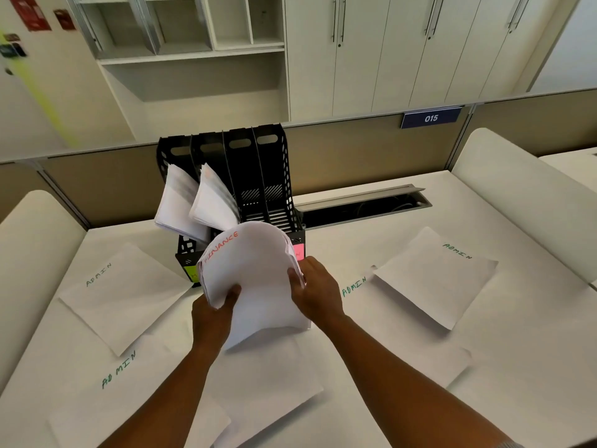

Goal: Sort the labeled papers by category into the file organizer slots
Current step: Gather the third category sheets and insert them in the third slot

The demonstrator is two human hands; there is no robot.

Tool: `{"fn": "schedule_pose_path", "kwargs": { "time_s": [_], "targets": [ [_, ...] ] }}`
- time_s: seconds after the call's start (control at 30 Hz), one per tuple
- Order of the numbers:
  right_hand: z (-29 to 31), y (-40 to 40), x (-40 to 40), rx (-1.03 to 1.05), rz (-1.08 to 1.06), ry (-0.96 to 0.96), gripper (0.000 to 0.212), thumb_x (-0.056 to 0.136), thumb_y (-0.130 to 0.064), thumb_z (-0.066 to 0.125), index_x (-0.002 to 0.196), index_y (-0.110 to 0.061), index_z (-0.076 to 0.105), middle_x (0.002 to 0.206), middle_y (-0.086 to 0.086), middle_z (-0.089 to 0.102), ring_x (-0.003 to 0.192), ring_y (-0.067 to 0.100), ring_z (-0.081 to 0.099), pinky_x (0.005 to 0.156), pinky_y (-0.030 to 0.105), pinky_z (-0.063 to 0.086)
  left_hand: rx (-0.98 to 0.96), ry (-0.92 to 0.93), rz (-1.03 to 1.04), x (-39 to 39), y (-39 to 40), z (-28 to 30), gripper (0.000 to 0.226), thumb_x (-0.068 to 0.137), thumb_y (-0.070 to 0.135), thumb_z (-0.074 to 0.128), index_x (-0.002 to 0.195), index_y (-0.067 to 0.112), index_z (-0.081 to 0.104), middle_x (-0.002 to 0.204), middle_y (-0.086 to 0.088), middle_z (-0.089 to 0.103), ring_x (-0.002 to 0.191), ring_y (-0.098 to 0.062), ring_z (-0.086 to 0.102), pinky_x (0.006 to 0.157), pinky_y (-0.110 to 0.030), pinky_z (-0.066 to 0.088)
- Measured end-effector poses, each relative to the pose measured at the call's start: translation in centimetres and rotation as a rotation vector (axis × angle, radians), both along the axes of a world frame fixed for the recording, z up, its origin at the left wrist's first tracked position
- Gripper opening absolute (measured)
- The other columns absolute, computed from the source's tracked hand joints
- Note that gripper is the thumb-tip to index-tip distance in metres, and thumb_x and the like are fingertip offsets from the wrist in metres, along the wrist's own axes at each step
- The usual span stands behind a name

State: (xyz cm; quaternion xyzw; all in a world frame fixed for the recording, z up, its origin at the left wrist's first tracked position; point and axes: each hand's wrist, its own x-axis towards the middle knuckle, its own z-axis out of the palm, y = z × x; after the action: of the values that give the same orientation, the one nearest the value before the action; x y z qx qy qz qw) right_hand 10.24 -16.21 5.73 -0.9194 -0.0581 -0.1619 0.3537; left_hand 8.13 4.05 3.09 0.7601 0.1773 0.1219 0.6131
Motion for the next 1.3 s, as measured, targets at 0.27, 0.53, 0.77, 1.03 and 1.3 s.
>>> {"fn": "schedule_pose_path", "kwargs": {
  "time_s": [0.27,0.53,0.77,1.03,1.3],
  "targets": [
    [3.1,-0.5,2.4,0.109,-0.014,0.093,0.019,0.091,-0.020,0.058,0.097,-0.005,0.068,0.089,0.009,0.066,0.075,0.018,0.058,0.054,0.007,0.030,0.051,-0.007,-0.019,1.0,1.4,-0.1,0.028,0.083,0.041,0.070,0.101,0.020,0.063,0.099,-0.003,0.070,0.094,-0.020,0.065,0.079,-0.029,0.049],
    [9.0,-0.5,3.2,0.372,-0.247,-0.086,0.018,0.089,-0.014,0.054,0.073,-0.007,0.057,0.074,0.005,0.057,0.066,0.020,0.053,0.056,0.025,0.041,0.121,0.067,0.012,0.9,1.7,-1.5,0.030,0.086,0.029,0.070,0.113,0.019,0.060,0.110,0.000,0.066,0.102,-0.018,0.063,0.079,-0.028,0.045],
    [11.7,0.8,4.5,0.304,-0.347,-0.194,0.009,0.076,0.000,0.053,0.070,-0.006,0.054,0.072,0.008,0.053,0.063,0.023,0.044,0.055,0.027,0.032,0.311,0.315,-0.222,0.7,1.6,-3.3,0.044,0.083,0.026,0.073,0.124,0.022,0.058,0.127,-0.005,0.060,0.119,-0.020,0.055,0.097,-0.033,0.044],
    [12.1,3.2,7.2,0.316,-0.377,-0.224,0.007,0.079,-0.001,0.055,0.081,-0.005,0.060,0.081,0.011,0.056,0.067,0.021,0.048,0.057,0.027,0.038,0.566,0.461,-0.378,1.7,1.8,-4.3,0.073,0.080,0.041,0.072,0.142,0.024,0.038,0.145,-0.004,0.043,0.135,-0.022,0.039,0.108,-0.036,0.037],
    [12.3,5.5,11.5,0.353,-0.380,-0.250,0.008,0.080,-0.001,0.055,0.086,-0.005,0.059,0.086,0.009,0.054,0.067,0.021,0.047,0.056,0.025,0.039,0.800,0.554,-0.487,3.5,2.5,-6.0,0.094,0.079,0.055,0.066,0.152,0.025,0.015,0.162,-0.005,0.008,0.150,-0.022,0.007,0.120,-0.046,0.015]
  ]
}}
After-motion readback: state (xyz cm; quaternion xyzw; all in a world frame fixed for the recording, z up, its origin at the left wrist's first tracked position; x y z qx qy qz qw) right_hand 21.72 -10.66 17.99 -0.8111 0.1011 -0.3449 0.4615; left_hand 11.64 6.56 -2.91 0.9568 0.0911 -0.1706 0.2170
